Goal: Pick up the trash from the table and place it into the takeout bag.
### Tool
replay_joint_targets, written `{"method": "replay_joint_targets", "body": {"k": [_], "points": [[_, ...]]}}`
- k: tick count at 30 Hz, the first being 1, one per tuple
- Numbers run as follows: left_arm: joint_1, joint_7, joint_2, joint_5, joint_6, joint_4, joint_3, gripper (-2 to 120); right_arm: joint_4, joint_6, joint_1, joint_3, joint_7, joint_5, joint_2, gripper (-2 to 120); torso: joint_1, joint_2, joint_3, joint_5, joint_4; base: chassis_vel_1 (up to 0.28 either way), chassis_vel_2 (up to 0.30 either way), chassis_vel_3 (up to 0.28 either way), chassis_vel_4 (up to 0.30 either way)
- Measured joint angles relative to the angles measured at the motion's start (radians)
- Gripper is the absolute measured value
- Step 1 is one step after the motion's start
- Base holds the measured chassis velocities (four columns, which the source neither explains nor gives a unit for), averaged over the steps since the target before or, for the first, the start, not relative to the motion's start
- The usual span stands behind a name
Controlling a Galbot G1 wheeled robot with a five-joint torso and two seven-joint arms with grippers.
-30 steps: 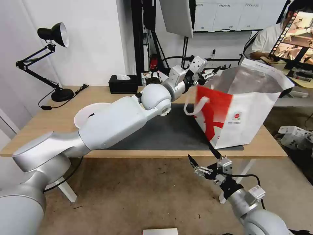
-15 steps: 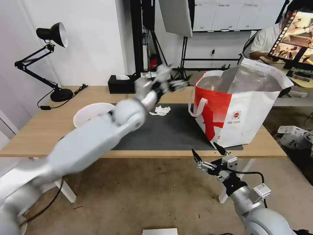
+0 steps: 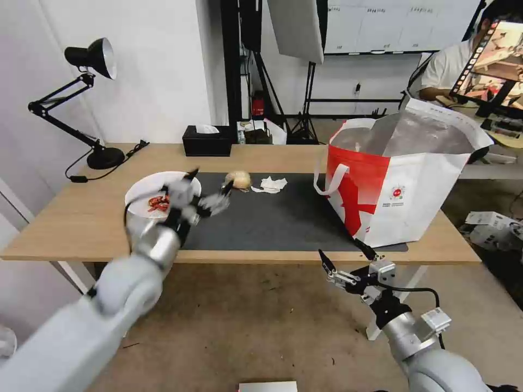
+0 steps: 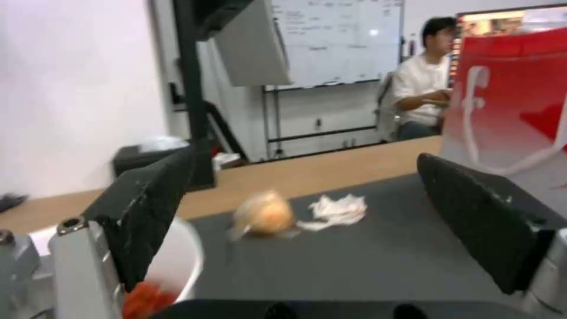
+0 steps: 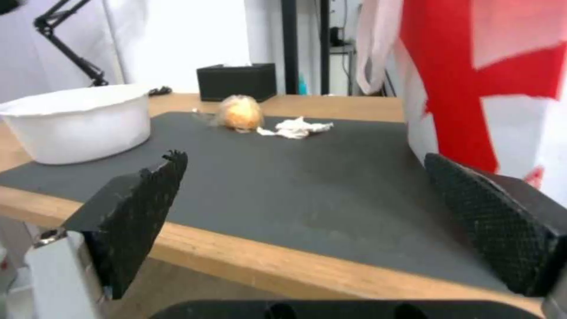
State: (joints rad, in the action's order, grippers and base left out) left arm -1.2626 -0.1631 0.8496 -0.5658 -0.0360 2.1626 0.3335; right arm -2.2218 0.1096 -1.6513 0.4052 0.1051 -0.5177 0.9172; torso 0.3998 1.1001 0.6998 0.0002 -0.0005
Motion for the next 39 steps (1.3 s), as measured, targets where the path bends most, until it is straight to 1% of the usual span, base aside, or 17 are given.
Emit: {"method": "replay_joint_targets", "body": {"k": [1,3,4,7,8,10,11,12,15,19,25,39], "points": [[-0.065,0.002,0.022,0.020,0.010,0.011,0.038,100,0.000,0.006,-0.006,0.000,0.006,0.009,0.010,100,0.000,0.000,0.000,-0.0007,0.0004,0.000,0.000,0.000,0.000],[-0.196,0.006,0.086,0.077,0.033,0.035,0.123,100,0.001,0.016,-0.015,-0.002,0.036,0.033,0.033,100,0.000,0.000,0.000,0.0002,0.0007,0.000,0.000,0.000,0.000],[-0.196,0.006,0.086,0.077,0.033,0.035,0.123,100,0.001,0.016,-0.015,-0.002,0.036,0.033,0.033,100,0.000,0.000,0.000,0.0002,0.0007,0.000,0.000,0.000,0.000],[-0.327,0.001,0.182,0.199,0.060,0.035,0.194,100,0.006,0.023,-0.026,-0.006,0.084,0.054,0.060,100,0.000,0.000,0.000,-0.0002,0.0005,0.000,0.000,0.000,0.000],[-0.327,0.001,0.182,0.199,0.060,0.035,0.194,100,0.006,0.023,-0.026,-0.006,0.084,0.054,0.060,100,0.000,0.000,0.000,-0.0002,0.0005,0.000,0.000,0.000,0.000],[-0.391,-0.013,0.241,0.253,0.074,0.016,0.217,100,0.017,0.028,-0.032,-0.007,0.094,0.059,0.067,100,0.000,0.000,0.000,-0.0002,0.0006,0.000,0.000,0.000,0.000],[-0.407,-0.015,0.256,0.266,0.082,0.006,0.220,100,0.024,0.029,-0.034,-0.010,0.094,0.061,0.070,100,0.000,0.000,0.000,-0.0002,0.0007,0.000,0.000,0.000,0.000],[-0.407,-0.015,0.256,0.266,0.082,0.006,0.220,100,0.024,0.029,-0.034,-0.010,0.094,0.061,0.070,100,0.000,0.000,0.000,-0.0002,0.0007,0.000,0.000,0.000,0.000],[-0.417,-0.013,0.282,0.292,0.105,-0.027,0.211,100,0.054,0.031,-0.035,-0.021,0.094,0.064,0.083,100,0.000,0.000,0.000,-0.0003,0.0004,0.000,0.000,0.000,0.000],[-0.413,-0.002,0.293,0.294,0.107,-0.030,0.202,100,0.081,0.030,-0.021,-0.037,0.093,0.064,0.087,100,0.000,0.000,0.000,-0.0001,0.0004,0.000,0.000,0.000,0.000],[-0.407,0.004,0.292,0.291,0.107,-0.031,0.191,100,0.099,0.030,-0.017,-0.046,0.090,0.064,0.091,100,0.000,0.000,0.000,-0.0002,0.0004,0.000,0.000,0.000,0.000],[-0.400,0.007,0.295,0.282,0.104,-0.044,0.188,100,0.095,0.027,0.001,-0.060,0.075,0.057,0.084,100,0.000,0.000,0.000,-0.0001,0.0004,0.000,0.000,0.000,0.000]]}}
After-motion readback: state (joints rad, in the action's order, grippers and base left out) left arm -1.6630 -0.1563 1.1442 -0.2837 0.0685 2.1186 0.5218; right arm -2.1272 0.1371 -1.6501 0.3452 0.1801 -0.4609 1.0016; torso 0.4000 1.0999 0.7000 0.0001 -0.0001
